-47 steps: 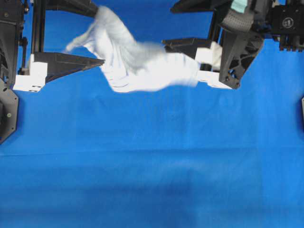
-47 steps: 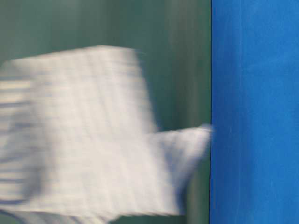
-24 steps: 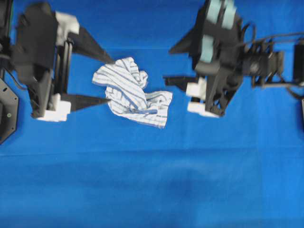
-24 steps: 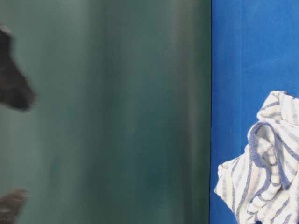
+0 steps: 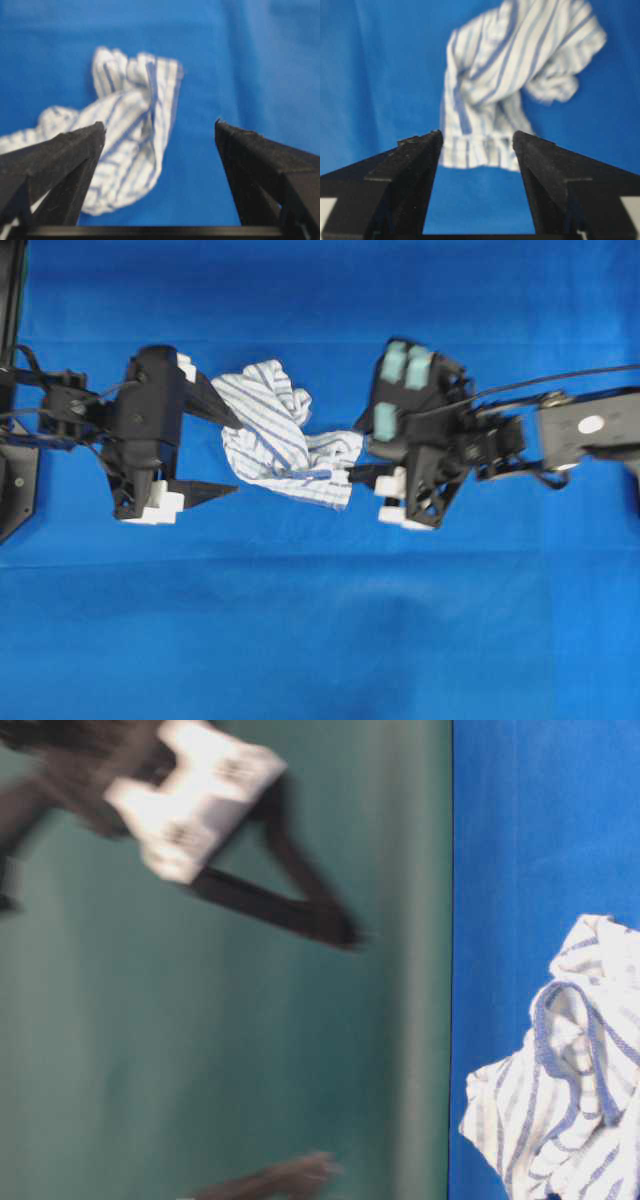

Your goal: Lift the towel with both arms.

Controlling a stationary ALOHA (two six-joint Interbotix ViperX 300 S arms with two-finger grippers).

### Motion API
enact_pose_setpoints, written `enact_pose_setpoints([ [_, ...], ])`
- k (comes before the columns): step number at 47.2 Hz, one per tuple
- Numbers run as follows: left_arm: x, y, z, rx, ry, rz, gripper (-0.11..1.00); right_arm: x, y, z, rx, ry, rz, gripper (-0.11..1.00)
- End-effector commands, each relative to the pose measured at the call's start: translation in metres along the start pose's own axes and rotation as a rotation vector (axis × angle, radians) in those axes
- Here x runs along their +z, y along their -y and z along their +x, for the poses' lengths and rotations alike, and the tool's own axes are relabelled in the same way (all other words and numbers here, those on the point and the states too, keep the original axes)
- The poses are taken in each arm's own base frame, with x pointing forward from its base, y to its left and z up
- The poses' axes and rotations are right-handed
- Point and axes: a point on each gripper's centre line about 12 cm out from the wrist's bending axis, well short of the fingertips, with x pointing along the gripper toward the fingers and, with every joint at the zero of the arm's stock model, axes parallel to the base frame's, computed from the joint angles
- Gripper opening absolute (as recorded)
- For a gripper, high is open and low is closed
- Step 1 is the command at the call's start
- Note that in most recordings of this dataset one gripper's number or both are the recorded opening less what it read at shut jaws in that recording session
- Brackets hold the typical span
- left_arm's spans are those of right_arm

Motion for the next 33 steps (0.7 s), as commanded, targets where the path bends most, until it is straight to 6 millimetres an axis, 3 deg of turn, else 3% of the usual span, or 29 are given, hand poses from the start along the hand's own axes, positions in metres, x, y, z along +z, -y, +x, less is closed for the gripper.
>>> enact_pose_setpoints([
  [1, -0.009, 0.001, 0.012, -0.001, -0.008, -0.002, 0.91, 0.0, -0.004, 0.009, 0.014, 0.005, -0.001, 0.62],
  [15, -0.058, 0.004, 0.058, -0.005, -0.132, -0.037, 0.91, -0.027, -0.012, 0.056, 0.025, -0.076, 0.008, 0.62],
  [33, -0.089, 0.003, 0.1, 0.006, -0.159, -0.042, 0.9, -0.056, -0.024, 0.102, 0.07, -0.119, 0.005, 0.62],
])
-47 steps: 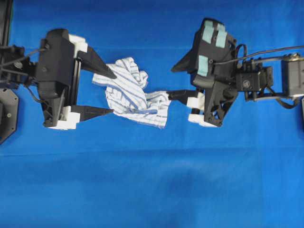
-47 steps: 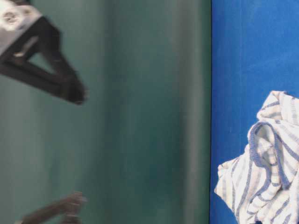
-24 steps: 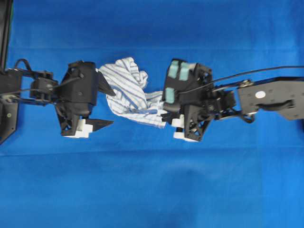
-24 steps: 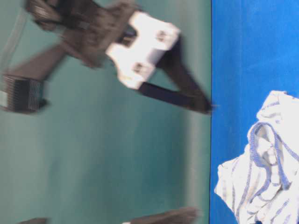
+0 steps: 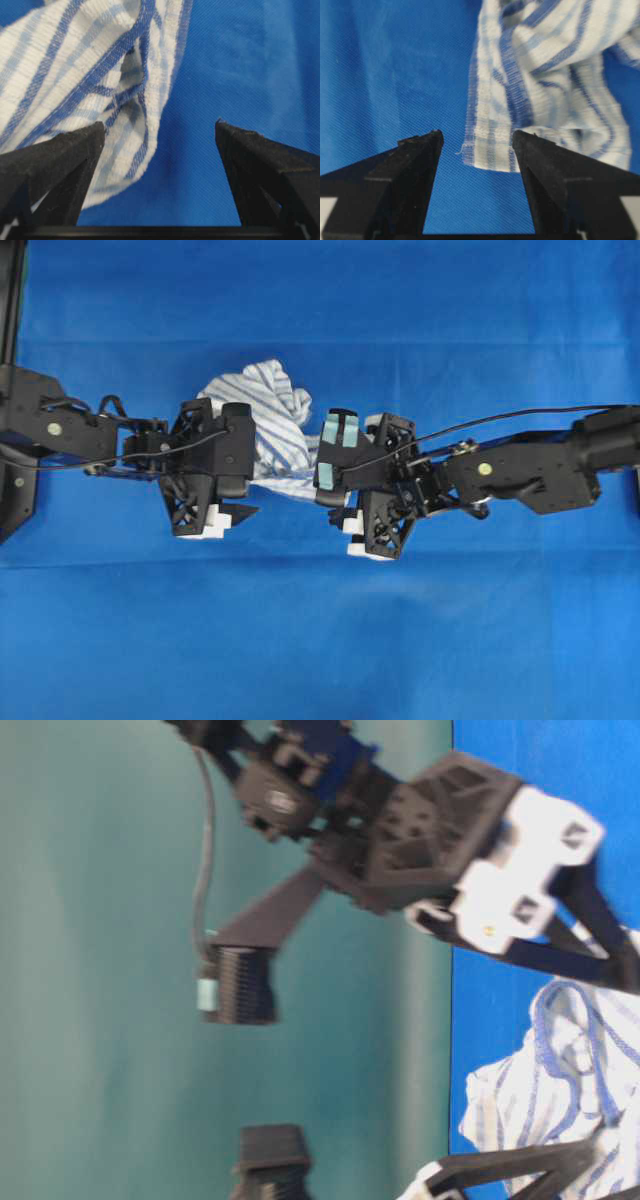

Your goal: Lift the towel with both arms.

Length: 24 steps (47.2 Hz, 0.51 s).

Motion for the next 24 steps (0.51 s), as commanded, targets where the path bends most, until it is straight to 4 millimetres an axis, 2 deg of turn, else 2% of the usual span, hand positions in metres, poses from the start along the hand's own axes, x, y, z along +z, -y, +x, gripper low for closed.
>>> enact_pose_setpoints([
  [1, 0.007, -0.001, 0.005, 0.005, 0.032, -0.002, 0.9, 0.006, -0.002, 0.003, 0.01, 0.02, 0.007, 0.63],
  [8, 0.005, -0.006, 0.013, 0.014, 0.026, -0.011, 0.89, -0.002, 0.004, 0.02, -0.006, -0.017, 0.013, 0.63],
  [16, 0.006, -0.008, 0.015, 0.019, 0.025, -0.005, 0.85, -0.003, 0.009, 0.023, -0.014, -0.023, 0.019, 0.62],
  [20, 0.005, -0.011, 0.015, 0.024, 0.022, -0.009, 0.71, -0.001, 0.01, 0.023, -0.017, -0.02, 0.018, 0.61],
  [24, 0.005, -0.013, 0.014, 0.028, 0.019, -0.017, 0.48, -0.001, 0.013, 0.023, -0.021, -0.022, 0.025, 0.55],
])
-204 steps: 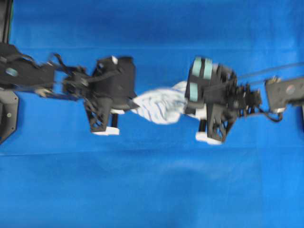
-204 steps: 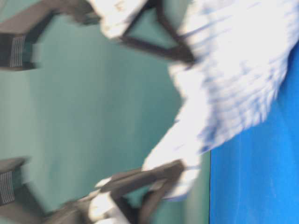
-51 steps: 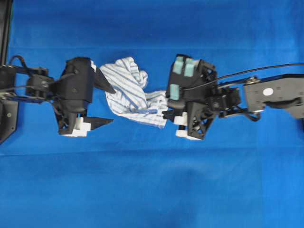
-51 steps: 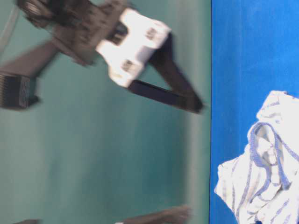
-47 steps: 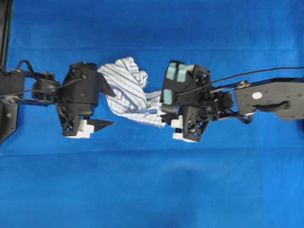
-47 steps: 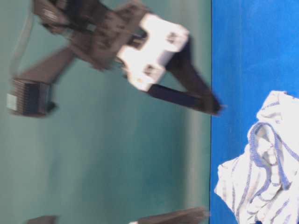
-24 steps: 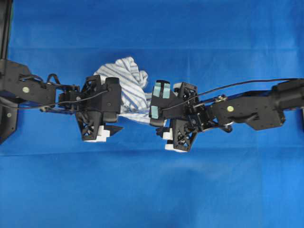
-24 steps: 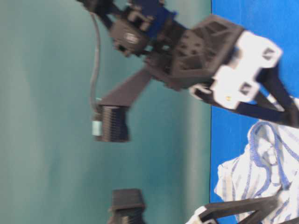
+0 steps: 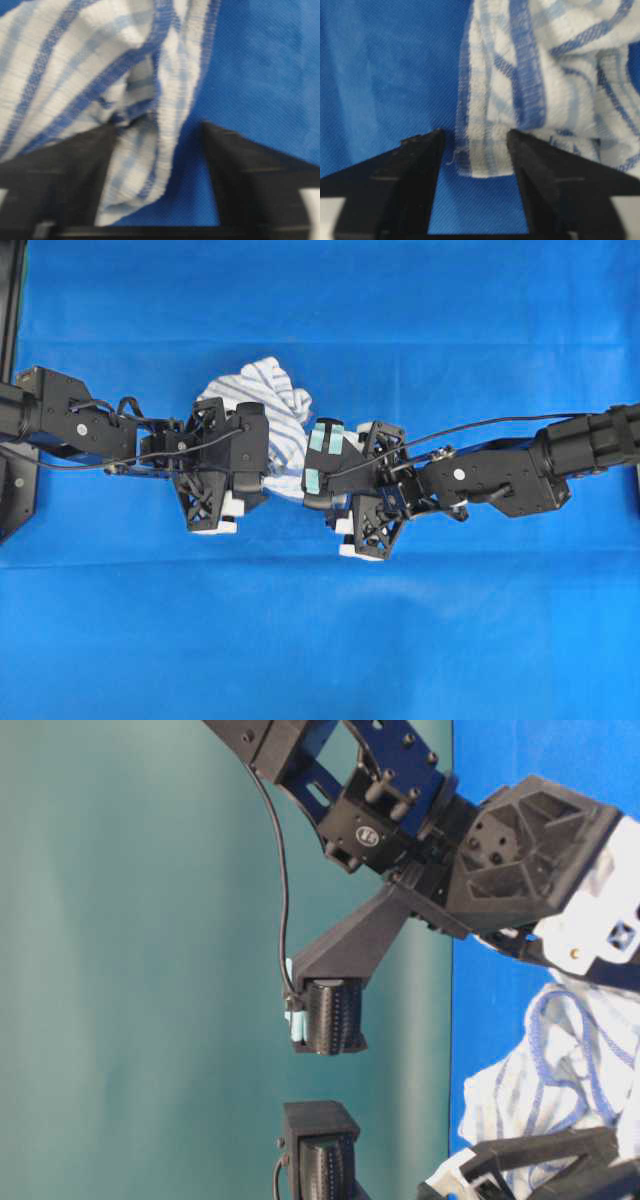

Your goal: Lift the towel with both arms.

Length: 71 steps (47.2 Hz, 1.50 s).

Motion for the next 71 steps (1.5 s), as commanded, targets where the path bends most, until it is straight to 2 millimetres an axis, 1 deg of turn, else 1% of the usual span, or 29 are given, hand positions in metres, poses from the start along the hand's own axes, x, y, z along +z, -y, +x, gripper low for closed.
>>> enact_pose_setpoints([
  [1, 0.009, -0.003, -0.002, 0.007, 0.027, -0.006, 0.41, 0.008, 0.005, -0.003, -0.005, 0.02, 0.013, 0.52],
  [3, 0.009, -0.003, -0.002, 0.007, 0.023, -0.007, 0.27, 0.008, 0.006, -0.003, -0.006, 0.02, 0.014, 0.43],
  [6, 0.009, -0.004, -0.003, 0.007, 0.018, -0.008, 0.11, 0.008, 0.007, -0.004, -0.007, 0.019, 0.015, 0.23],
  [8, 0.009, -0.004, -0.003, 0.008, 0.013, -0.008, 0.04, 0.009, 0.007, -0.005, -0.007, 0.022, 0.014, 0.1],
  [9, 0.009, -0.005, -0.003, 0.009, 0.01, -0.01, 0.04, 0.009, 0.007, -0.005, -0.006, 0.024, 0.014, 0.05],
  [17, 0.014, -0.006, -0.003, 0.009, 0.001, -0.011, 0.04, 0.015, 0.006, -0.013, -0.002, 0.045, 0.007, 0.05],
  [22, 0.021, -0.006, -0.008, 0.009, 0.004, -0.019, 0.04, 0.017, 0.006, -0.019, 0.001, 0.057, 0.008, 0.05],
  [26, 0.029, -0.005, -0.015, 0.006, 0.017, -0.021, 0.04, 0.023, 0.006, -0.027, 0.005, 0.078, 0.013, 0.05],
  [30, 0.045, -0.002, -0.031, -0.002, 0.052, -0.023, 0.04, 0.031, 0.005, -0.04, 0.008, 0.107, 0.017, 0.05],
  [32, 0.054, 0.0, -0.04, -0.007, 0.069, -0.027, 0.04, 0.037, 0.006, -0.049, 0.008, 0.125, 0.016, 0.05],
  [34, 0.063, 0.001, -0.05, -0.011, 0.086, -0.03, 0.04, 0.045, 0.006, -0.064, 0.007, 0.154, 0.018, 0.05],
  [35, 0.071, 0.002, -0.058, -0.015, 0.103, -0.034, 0.04, 0.048, 0.006, -0.07, 0.005, 0.162, 0.019, 0.05],
  [38, 0.084, 0.004, -0.075, -0.021, 0.131, -0.041, 0.04, 0.058, 0.007, -0.091, 0.001, 0.198, 0.02, 0.05],
  [40, 0.091, 0.005, -0.086, -0.024, 0.148, -0.044, 0.04, 0.065, 0.008, -0.108, -0.002, 0.227, 0.019, 0.05],
  [45, 0.111, 0.004, -0.118, -0.029, 0.203, -0.055, 0.04, 0.079, 0.01, -0.143, -0.005, 0.291, 0.014, 0.05],
  [46, 0.114, 0.004, -0.124, -0.03, 0.212, -0.058, 0.04, 0.082, 0.011, -0.153, -0.005, 0.31, 0.011, 0.05],
  [54, 0.14, 0.003, -0.177, -0.035, 0.293, -0.074, 0.04, 0.098, 0.014, -0.203, -0.019, 0.391, -0.003, 0.05],
  [60, 0.157, 0.002, -0.209, -0.036, 0.344, -0.07, 0.04, 0.108, 0.017, -0.232, -0.04, 0.426, -0.015, 0.05],
  [63, 0.164, 0.001, -0.221, -0.036, 0.361, -0.068, 0.04, 0.116, 0.019, -0.249, -0.055, 0.445, -0.026, 0.05],
  [71, 0.186, 0.0, -0.247, -0.037, 0.39, -0.066, 0.04, 0.133, 0.022, -0.281, -0.094, 0.468, -0.044, 0.05],
])
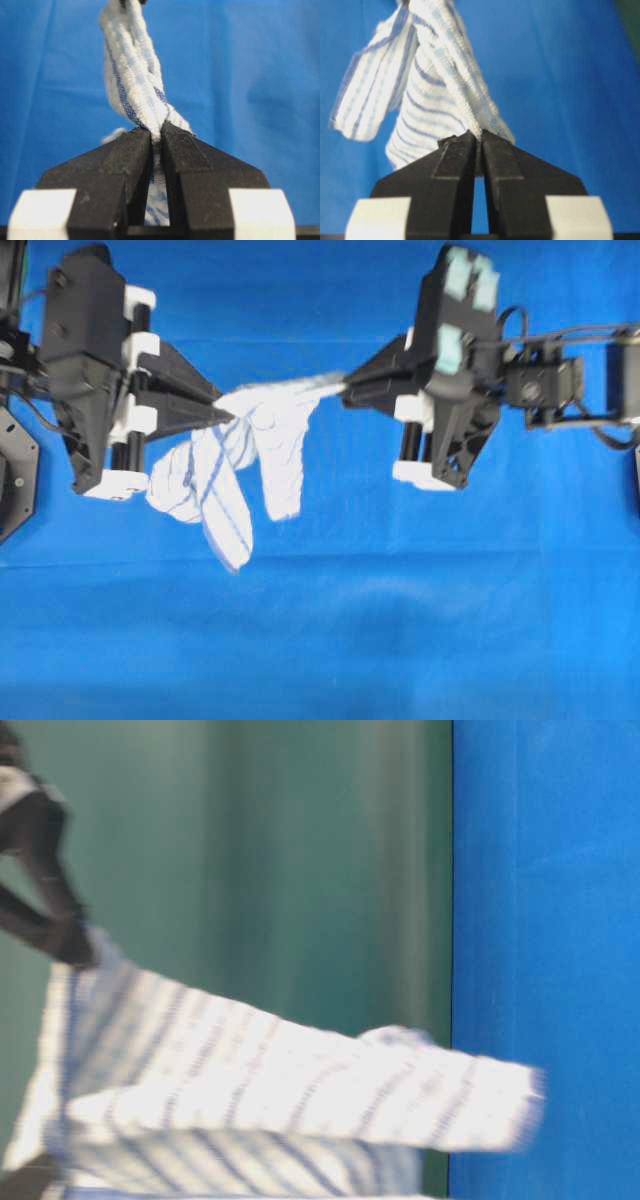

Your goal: Lift the towel with both arms.

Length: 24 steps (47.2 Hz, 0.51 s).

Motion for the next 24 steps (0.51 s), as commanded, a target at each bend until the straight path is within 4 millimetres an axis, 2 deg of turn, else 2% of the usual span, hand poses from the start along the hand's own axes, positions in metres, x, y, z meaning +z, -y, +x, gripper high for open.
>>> enact_pose_setpoints([
  [1, 0.026, 0.002, -0.015, -0.003, 0.051, 0.003, 0.04, 0.027, 0.006, -0.024, -0.014, 0.058, 0.003, 0.05],
  [11, 0.063, 0.001, -0.036, 0.001, 0.101, 0.013, 0.04, 0.055, 0.012, -0.044, -0.043, 0.081, -0.023, 0.05],
  [17, 0.078, -0.001, -0.044, 0.008, 0.126, 0.01, 0.04, 0.066, 0.014, -0.056, -0.051, 0.096, -0.033, 0.05],
  [24, 0.089, -0.002, -0.045, 0.013, 0.126, 0.01, 0.04, 0.074, 0.017, -0.068, -0.056, 0.116, -0.036, 0.05],
])
